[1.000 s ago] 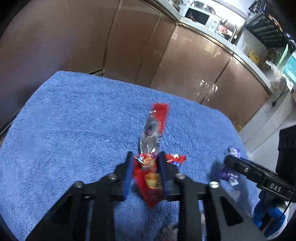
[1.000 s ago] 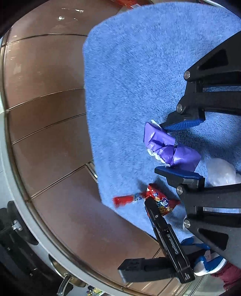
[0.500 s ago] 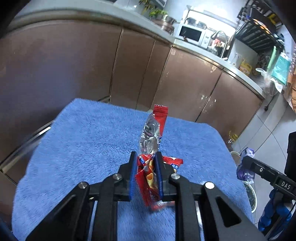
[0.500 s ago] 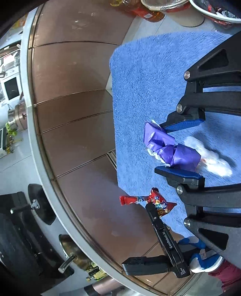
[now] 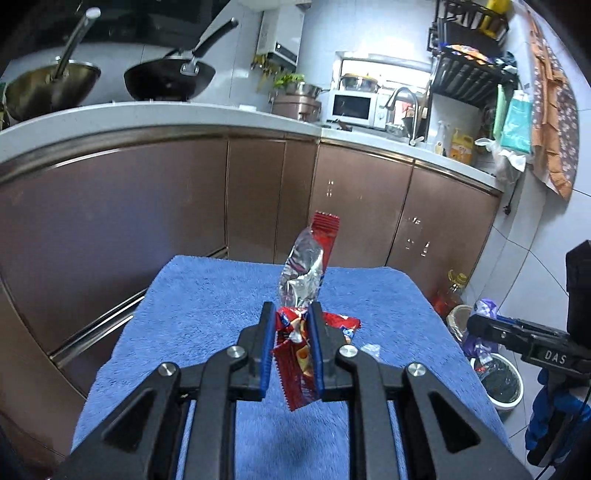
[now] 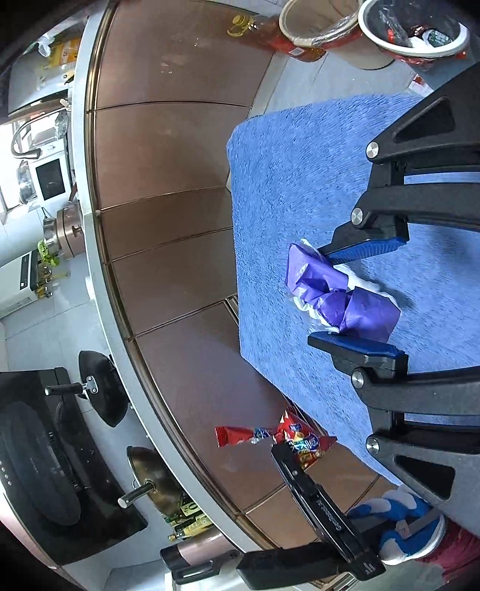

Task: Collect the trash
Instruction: 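Grasp the red snack wrappers with the left tool while the right tool grasps the purple glove, then carry the wrappers and purple glove over the white bin with both tools, then open both tools to drop the wrappers and glove into the bin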

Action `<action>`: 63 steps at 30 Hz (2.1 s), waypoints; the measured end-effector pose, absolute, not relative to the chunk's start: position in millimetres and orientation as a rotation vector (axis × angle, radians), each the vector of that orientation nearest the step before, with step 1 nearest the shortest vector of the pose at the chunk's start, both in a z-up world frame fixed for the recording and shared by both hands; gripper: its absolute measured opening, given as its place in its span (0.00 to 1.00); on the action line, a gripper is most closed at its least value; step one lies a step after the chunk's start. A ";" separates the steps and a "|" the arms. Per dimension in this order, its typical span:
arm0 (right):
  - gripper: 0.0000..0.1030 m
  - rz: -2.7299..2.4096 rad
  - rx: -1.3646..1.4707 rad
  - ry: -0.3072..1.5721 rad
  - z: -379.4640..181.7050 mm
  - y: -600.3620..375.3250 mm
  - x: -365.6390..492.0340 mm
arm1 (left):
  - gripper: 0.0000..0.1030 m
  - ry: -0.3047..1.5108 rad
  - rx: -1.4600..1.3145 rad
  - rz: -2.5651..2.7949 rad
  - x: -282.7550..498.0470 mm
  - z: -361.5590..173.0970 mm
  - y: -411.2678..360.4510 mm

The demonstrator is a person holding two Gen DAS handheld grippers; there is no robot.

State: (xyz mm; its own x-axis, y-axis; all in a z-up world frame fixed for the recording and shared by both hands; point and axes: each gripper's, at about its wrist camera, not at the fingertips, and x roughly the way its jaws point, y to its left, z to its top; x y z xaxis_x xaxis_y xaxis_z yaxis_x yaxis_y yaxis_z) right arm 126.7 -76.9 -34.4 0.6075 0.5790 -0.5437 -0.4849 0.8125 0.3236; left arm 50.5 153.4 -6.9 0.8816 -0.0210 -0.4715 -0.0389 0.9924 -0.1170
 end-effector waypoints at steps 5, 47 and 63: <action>0.34 0.612 0.142 0.658 -25.2 -79.0 104.0 | 0.15 0.466 -0.110 0.015 18.6 1.3 146.8; 0.34 0.112 0.352 0.621 -103.4 -323.6 93.0 | 0.16 0.715 0.140 -0.499 128.8 -27.9 -142.4; 0.37 -0.250 0.350 0.809 -211.8 -444.6 130.6 | 0.19 0.952 0.225 -0.766 233.2 -134.2 -366.7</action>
